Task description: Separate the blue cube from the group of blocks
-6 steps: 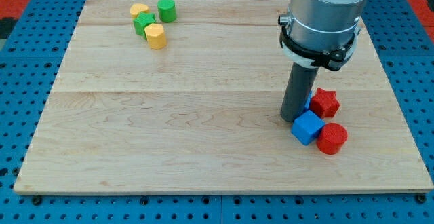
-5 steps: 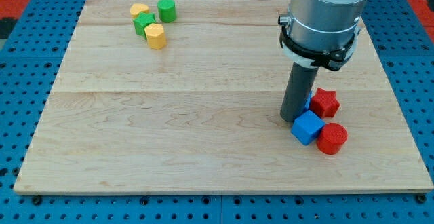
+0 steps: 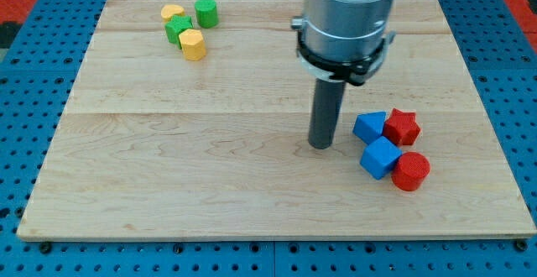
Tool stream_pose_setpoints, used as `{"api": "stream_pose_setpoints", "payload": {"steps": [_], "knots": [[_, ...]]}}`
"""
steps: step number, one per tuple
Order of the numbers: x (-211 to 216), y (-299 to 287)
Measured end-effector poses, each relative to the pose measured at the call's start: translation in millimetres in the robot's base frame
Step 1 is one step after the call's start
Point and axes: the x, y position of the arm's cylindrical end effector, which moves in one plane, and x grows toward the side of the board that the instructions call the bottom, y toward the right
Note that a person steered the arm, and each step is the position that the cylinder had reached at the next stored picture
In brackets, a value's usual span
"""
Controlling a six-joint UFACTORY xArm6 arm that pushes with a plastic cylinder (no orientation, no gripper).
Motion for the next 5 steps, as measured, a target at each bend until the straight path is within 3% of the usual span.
{"api": "stream_pose_setpoints", "payload": {"steps": [5], "knots": [[-3, -35]]}}
